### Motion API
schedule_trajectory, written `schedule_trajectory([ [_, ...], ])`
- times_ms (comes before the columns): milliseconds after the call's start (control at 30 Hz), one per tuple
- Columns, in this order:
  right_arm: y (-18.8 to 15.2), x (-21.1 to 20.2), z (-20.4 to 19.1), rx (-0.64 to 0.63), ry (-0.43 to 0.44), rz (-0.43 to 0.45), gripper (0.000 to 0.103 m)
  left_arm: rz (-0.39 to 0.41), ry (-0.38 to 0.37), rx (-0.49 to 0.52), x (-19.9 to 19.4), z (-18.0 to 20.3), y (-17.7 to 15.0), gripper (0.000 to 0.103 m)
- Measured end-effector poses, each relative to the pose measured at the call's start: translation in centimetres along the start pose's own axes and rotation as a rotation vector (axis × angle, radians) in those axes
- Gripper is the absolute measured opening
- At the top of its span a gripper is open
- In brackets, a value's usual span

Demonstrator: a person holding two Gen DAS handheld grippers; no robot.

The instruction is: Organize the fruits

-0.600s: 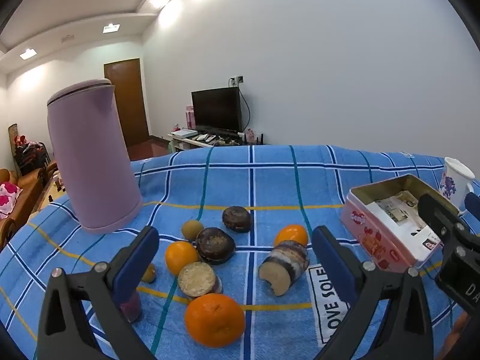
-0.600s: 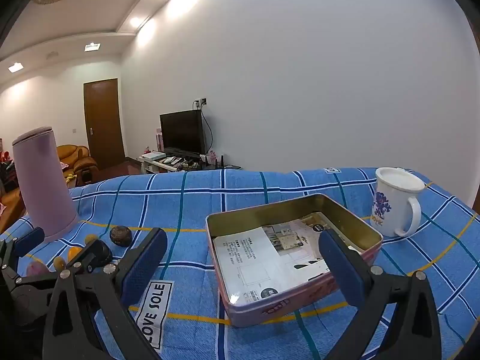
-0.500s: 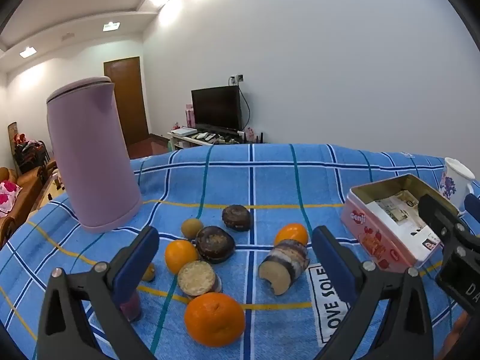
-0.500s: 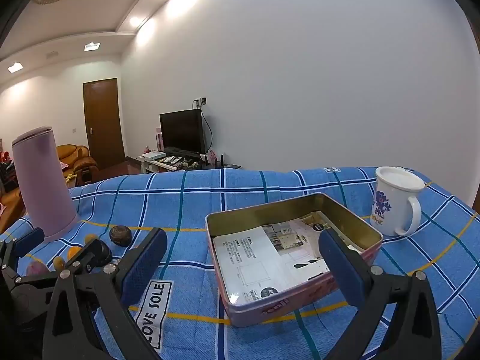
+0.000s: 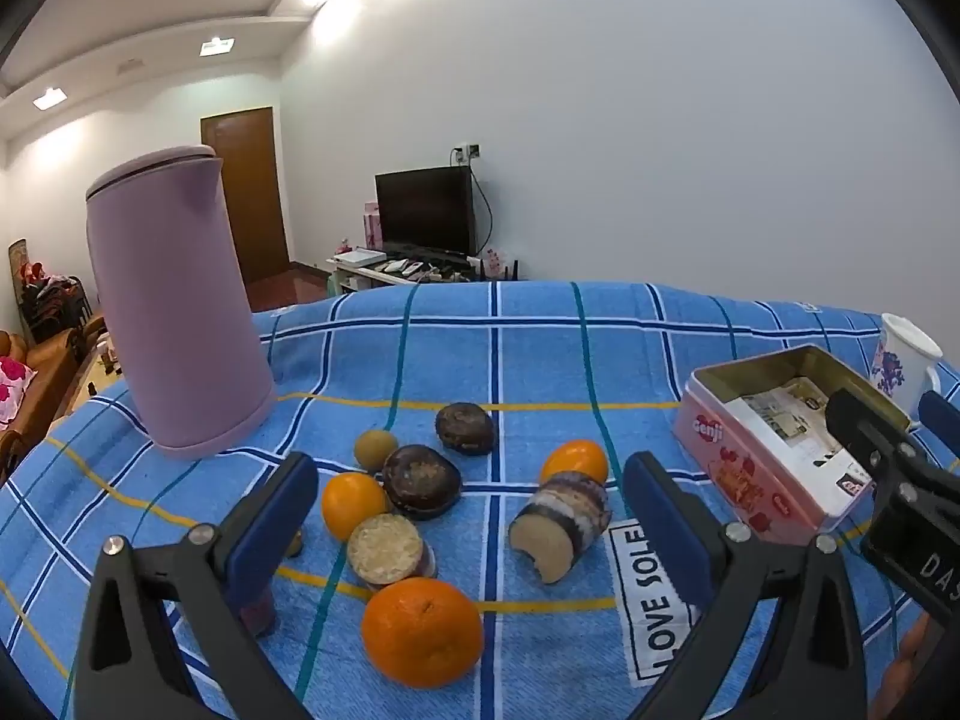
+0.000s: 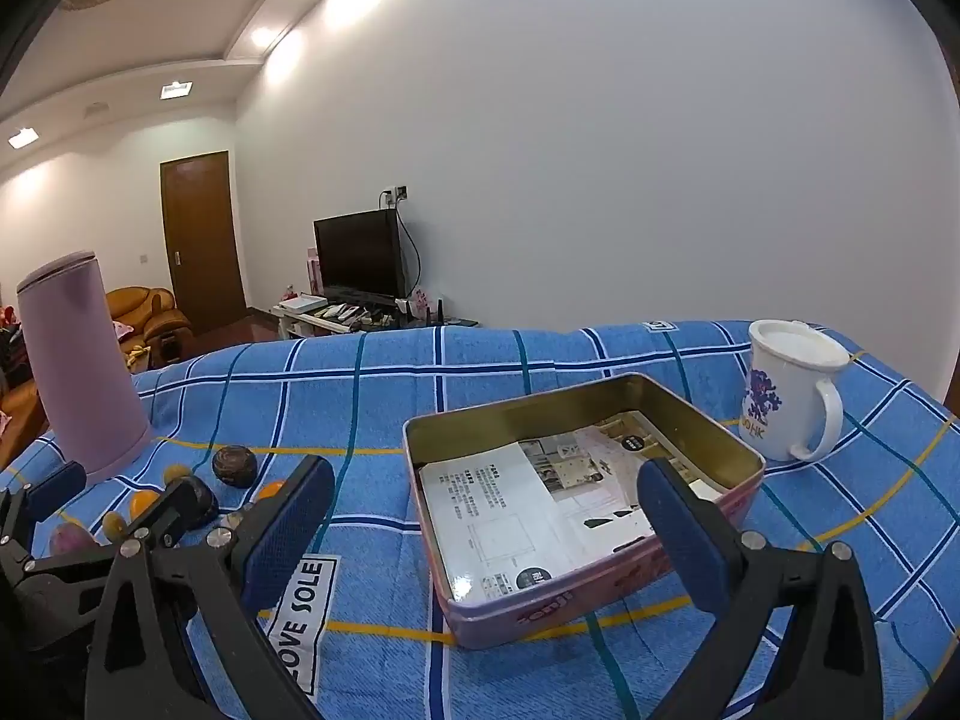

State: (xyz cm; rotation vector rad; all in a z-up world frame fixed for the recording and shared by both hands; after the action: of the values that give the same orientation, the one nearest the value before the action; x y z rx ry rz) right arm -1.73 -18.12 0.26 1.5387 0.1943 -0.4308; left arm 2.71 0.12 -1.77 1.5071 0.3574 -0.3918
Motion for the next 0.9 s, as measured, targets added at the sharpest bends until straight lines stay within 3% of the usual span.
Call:
schedule_trajectory([
  [900, -0.03, 0.05, -0.14, -0.008, 0.003, -0.001, 0.102, -0.005, -0.005, 0.002, -0.06, 0.18, 0.09, 0.103],
])
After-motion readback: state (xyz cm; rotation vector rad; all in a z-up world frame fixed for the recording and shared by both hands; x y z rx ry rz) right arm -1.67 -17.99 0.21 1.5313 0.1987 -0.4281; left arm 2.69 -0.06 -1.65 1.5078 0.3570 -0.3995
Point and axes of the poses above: each gripper's, at about its wrist camera, not at the fingertips, and x roughly the way its jaws point, z to its right, y to its top, the point moved 3 cm from there along x, roughly the way its jaws point, and after that the axes turned 4 degrees about -x, right-handed, at the moved point
